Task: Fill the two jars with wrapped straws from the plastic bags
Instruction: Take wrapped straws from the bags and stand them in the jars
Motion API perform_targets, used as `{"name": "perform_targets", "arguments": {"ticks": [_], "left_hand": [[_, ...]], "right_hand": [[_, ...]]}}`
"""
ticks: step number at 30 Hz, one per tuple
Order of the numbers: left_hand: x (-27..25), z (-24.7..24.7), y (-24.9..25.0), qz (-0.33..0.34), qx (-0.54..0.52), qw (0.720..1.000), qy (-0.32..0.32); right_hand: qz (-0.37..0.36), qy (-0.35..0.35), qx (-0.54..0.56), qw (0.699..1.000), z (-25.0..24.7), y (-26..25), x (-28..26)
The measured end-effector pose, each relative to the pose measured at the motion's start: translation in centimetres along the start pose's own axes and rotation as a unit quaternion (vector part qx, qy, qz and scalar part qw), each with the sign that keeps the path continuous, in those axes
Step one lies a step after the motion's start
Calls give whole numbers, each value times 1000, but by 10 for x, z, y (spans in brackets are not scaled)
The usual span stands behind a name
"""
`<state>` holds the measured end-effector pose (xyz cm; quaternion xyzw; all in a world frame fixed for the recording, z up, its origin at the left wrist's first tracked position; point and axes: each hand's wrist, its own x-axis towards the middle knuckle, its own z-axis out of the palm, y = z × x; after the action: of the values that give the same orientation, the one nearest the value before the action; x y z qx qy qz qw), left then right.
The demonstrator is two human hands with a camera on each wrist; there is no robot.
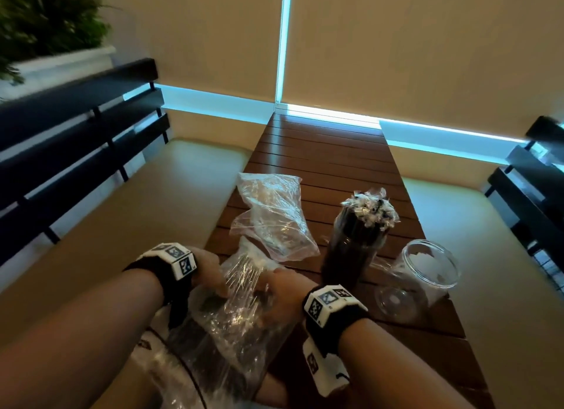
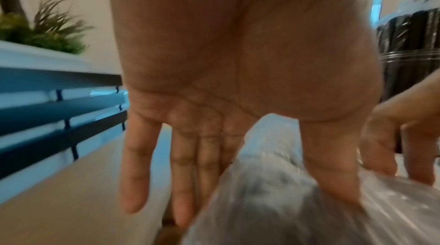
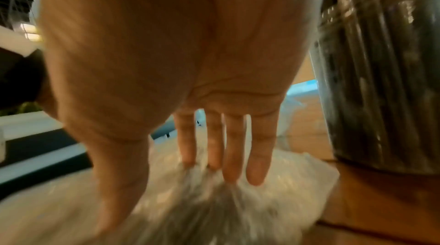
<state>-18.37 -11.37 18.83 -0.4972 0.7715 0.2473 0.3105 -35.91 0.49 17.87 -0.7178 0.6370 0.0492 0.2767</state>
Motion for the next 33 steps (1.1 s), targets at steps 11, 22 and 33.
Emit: {"name": "perform_targets", "arguments": {"ticks": [11, 22, 33], "left_hand": [[-41, 4, 21, 46, -83, 994, 49], [-187, -63, 78, 126, 288, 913, 259], [-293, -123, 67, 217, 102, 657, 715]], "right_hand": [[17, 212, 10, 977, -1, -7, -33], [-61, 214, 64, 973, -71, -48, -85], [-64, 447, 294, 842, -89, -33, -128]]}}
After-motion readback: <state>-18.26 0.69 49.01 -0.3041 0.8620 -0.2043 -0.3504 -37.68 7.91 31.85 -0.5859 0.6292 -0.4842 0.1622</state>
